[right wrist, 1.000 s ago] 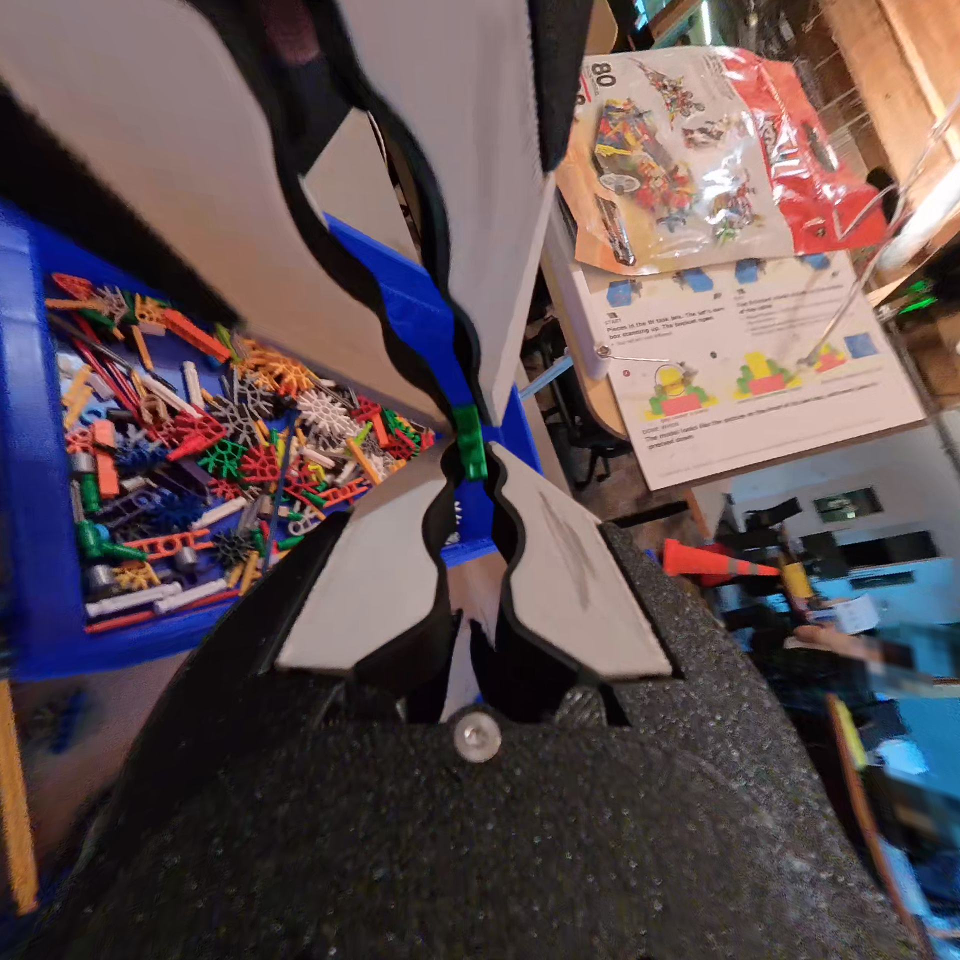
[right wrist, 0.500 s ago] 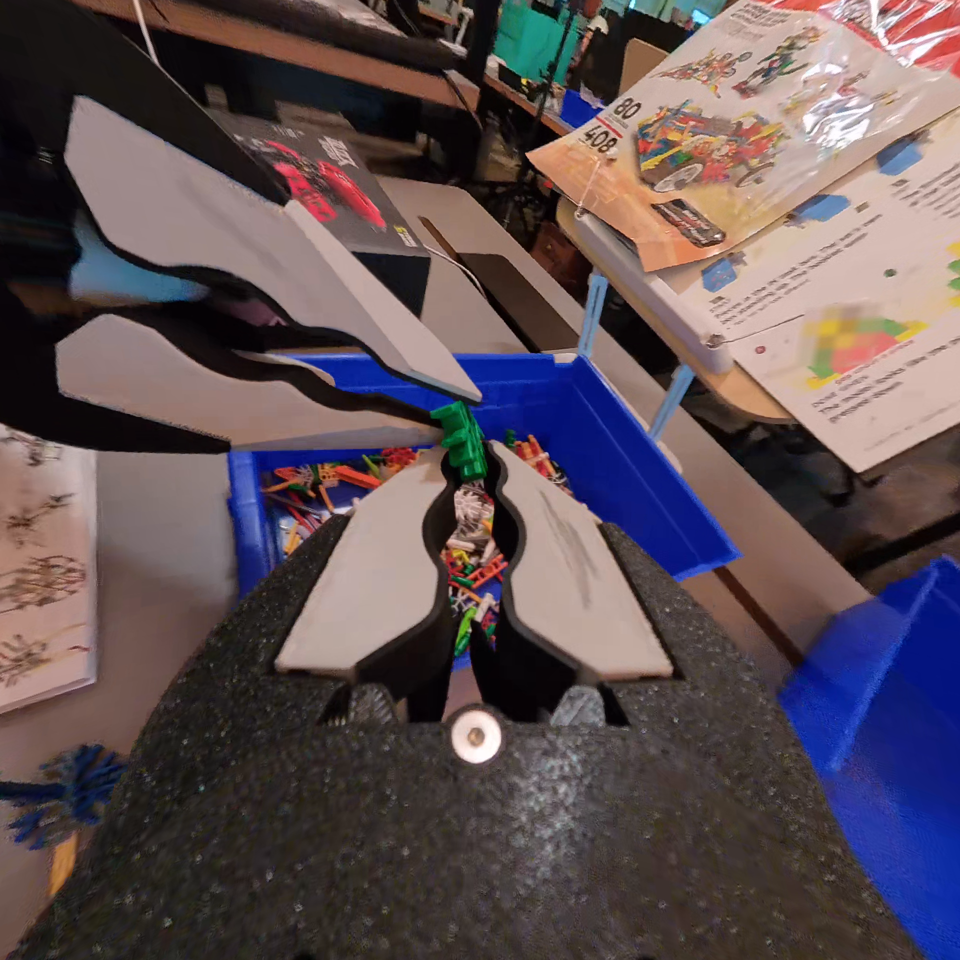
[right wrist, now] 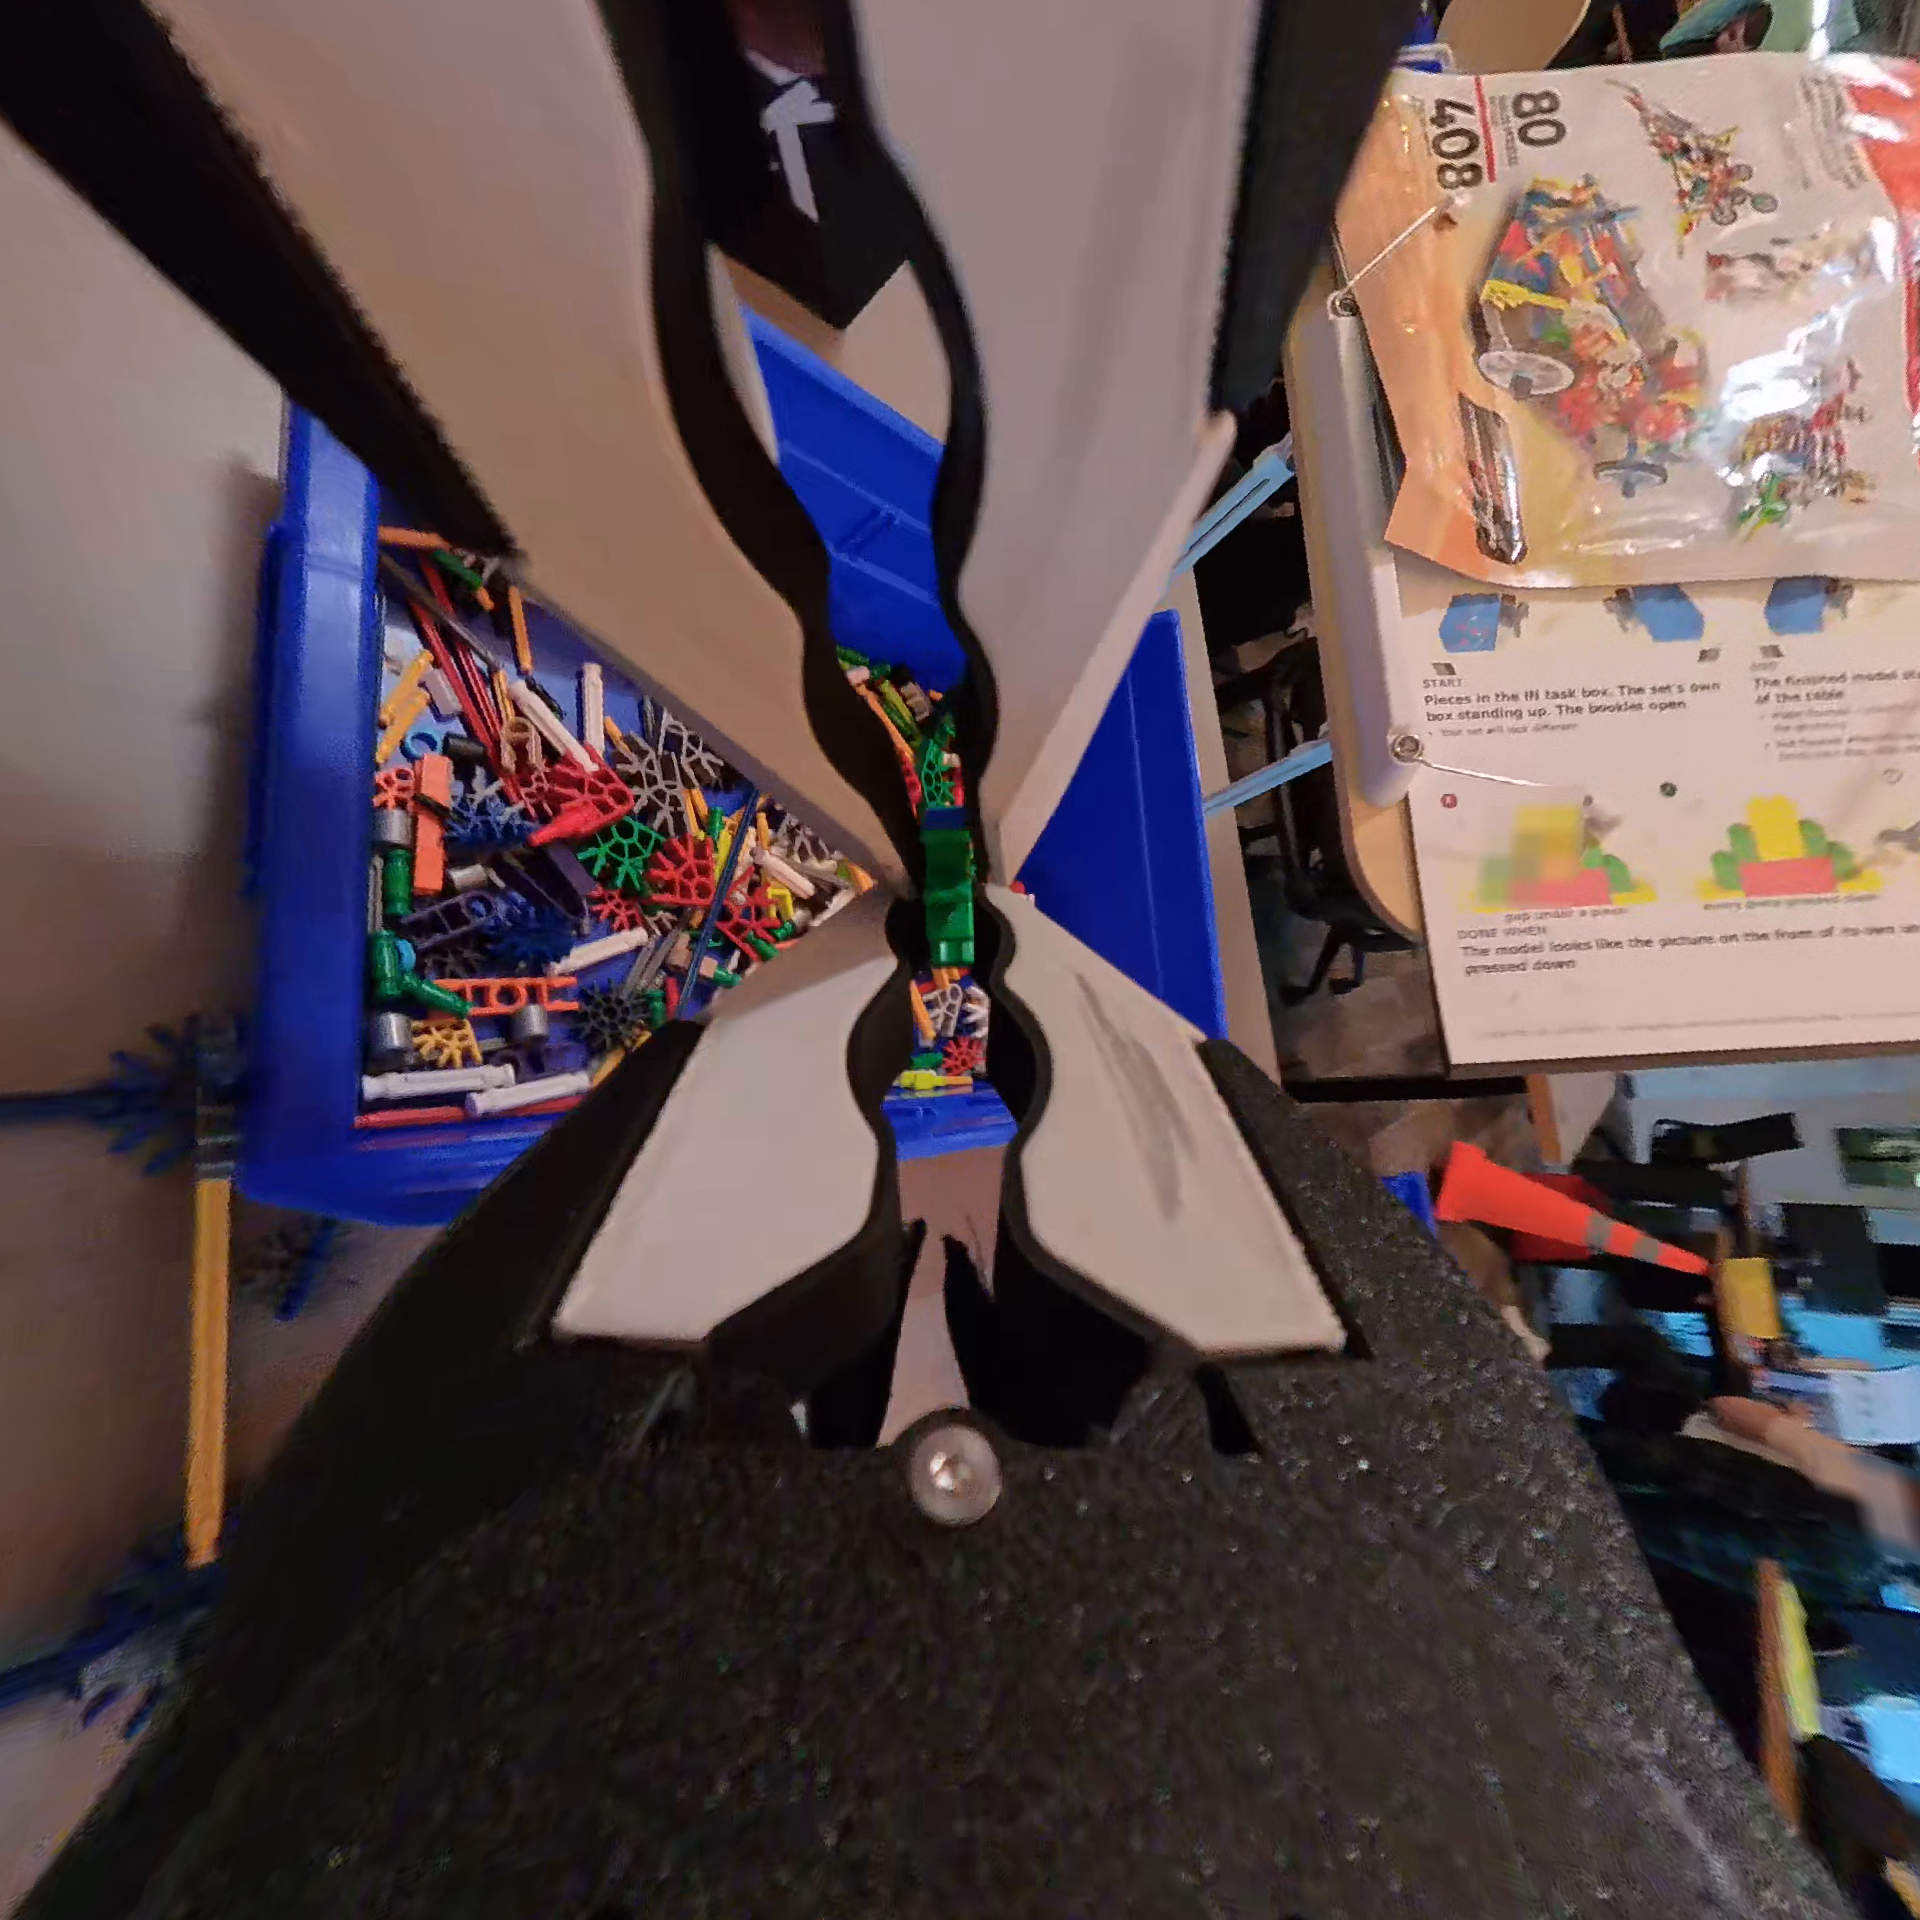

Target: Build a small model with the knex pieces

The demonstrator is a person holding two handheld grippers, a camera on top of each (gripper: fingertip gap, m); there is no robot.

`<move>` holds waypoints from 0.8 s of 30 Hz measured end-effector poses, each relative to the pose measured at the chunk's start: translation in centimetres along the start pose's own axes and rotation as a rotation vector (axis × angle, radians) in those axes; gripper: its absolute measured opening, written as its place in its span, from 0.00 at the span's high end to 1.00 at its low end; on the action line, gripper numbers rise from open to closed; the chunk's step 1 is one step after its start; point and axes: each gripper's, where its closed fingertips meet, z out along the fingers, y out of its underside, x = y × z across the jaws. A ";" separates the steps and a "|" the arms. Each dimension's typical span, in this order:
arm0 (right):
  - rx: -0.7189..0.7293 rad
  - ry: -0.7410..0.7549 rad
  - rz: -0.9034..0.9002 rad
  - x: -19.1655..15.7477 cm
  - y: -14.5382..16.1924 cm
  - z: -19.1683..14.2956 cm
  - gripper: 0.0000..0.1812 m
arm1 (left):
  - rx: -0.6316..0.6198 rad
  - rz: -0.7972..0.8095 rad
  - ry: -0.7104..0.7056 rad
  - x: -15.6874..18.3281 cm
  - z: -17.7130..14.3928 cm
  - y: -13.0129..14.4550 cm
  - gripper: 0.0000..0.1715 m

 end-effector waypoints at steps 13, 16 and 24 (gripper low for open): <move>0.353 -0.214 0.339 0.4 -3.1 -2.8 0.97 | 0.407 -0.367 -0.018 -1.7 -3.4 -2.1 0.98; 0.408 -0.269 0.358 0.0 -3.8 -3.5 0.97 | 0.550 -0.486 0.077 -1.6 -4.3 -2.2 0.98; 0.249 -0.219 0.241 -0.7 -2.8 -2.3 0.98 | 0.395 -0.420 0.119 -0.8 -3.3 -1.1 0.92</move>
